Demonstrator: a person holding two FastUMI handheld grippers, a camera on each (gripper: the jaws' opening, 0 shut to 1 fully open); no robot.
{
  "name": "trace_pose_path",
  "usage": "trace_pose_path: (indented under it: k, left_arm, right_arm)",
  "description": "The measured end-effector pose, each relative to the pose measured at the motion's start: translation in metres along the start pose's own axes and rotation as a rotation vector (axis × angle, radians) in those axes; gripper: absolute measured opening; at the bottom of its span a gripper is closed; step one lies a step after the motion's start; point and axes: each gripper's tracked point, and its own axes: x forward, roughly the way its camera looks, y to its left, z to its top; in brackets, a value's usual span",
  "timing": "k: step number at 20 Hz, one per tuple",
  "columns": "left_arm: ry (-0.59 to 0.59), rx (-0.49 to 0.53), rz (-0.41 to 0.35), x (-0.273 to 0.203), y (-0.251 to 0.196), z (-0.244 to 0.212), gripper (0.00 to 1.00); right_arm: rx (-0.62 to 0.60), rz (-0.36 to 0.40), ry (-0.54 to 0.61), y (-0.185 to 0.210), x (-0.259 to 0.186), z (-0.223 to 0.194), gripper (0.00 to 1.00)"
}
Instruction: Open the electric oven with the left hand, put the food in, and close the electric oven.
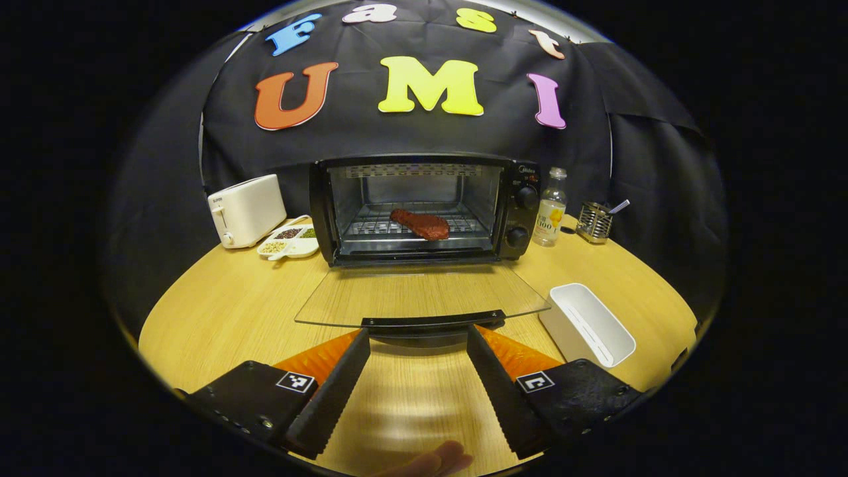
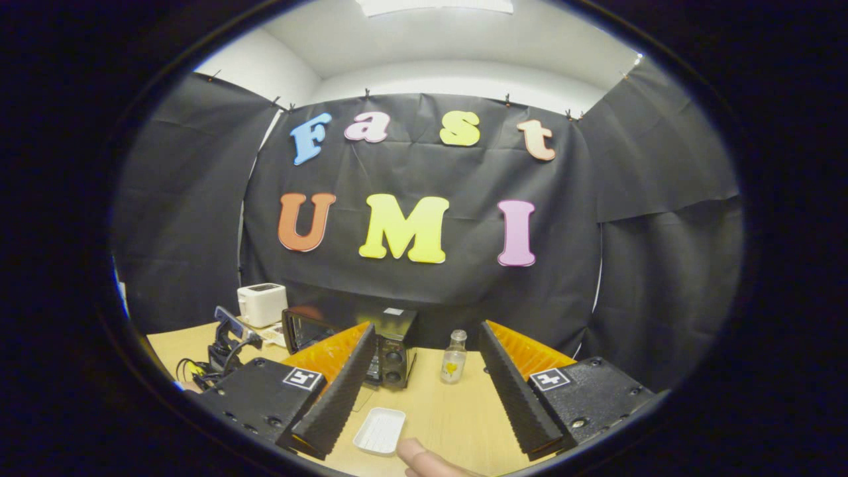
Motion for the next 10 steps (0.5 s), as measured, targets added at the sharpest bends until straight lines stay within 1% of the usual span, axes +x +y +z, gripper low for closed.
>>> trace_pose_path:
  k: [2, 4, 5, 7, 8, 9, 10]
  left_arm:
    - [0.019, 0.029, 0.006, 0.007, -0.005, -0.003, 0.95]
    - [0.035, 0.051, 0.012, 0.014, -0.009, -0.006, 0.94]
    - [0.047, 0.053, 0.016, 0.018, -0.010, -0.010, 0.94]
    - [0.072, 0.045, 0.033, 0.025, -0.007, -0.012, 0.95]
    - [0.071, 0.042, 0.036, 0.025, -0.006, -0.015, 1.00]
    - [0.088, 0.032, 0.041, 0.029, -0.006, -0.017, 0.96]
    - [0.096, 0.028, 0.041, 0.030, -0.007, -0.019, 0.96]
  right_arm:
    - [-0.008, 0.010, 0.016, -0.001, 0.004, -0.007, 0.99]
    - [-0.010, 0.004, 0.025, -0.006, 0.006, -0.010, 0.99]
    - [-0.009, 0.001, 0.029, -0.009, 0.007, -0.012, 0.97]
    - [-0.003, -0.002, 0.031, -0.014, 0.007, -0.014, 0.99]
    - [0.000, -0.005, 0.035, -0.017, 0.006, -0.016, 0.99]
    - [0.002, -0.006, 0.039, -0.019, 0.005, -0.019, 0.99]
    - [0.004, -0.008, 0.039, -0.021, 0.004, -0.019, 0.99]
